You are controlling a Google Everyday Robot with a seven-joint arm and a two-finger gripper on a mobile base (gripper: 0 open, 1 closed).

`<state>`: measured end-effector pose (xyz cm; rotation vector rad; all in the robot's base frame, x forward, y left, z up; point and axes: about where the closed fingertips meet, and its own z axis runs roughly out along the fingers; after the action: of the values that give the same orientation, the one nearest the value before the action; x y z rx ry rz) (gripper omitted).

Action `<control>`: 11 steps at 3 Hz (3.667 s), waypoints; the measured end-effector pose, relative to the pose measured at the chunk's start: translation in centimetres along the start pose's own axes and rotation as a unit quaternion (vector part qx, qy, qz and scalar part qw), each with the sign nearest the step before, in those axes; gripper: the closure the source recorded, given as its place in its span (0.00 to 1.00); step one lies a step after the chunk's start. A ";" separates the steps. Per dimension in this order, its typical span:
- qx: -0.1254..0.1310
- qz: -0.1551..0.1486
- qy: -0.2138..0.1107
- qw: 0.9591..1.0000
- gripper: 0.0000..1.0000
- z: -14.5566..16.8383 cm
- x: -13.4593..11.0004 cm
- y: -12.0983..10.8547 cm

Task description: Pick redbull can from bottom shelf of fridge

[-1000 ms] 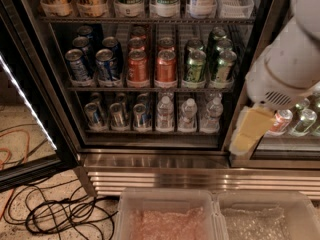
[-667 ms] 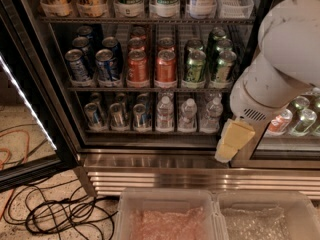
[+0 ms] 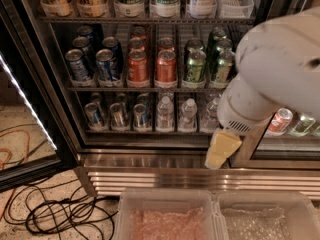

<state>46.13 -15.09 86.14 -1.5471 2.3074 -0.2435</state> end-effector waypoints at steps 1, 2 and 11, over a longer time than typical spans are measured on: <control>0.003 0.027 -0.010 1.000 0.00 4.7 -2.4 2.3; -0.013 0.074 -0.019 0.997 0.00 8.7 -4.3 3.7; -0.052 0.320 -0.162 0.932 0.00 25.8 -12.2 5.3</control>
Offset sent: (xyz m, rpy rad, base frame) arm 0.0291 0.0890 -0.1331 0.1763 0.0668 -0.2198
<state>55.51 -0.43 62.89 -0.7228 2.4230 0.2847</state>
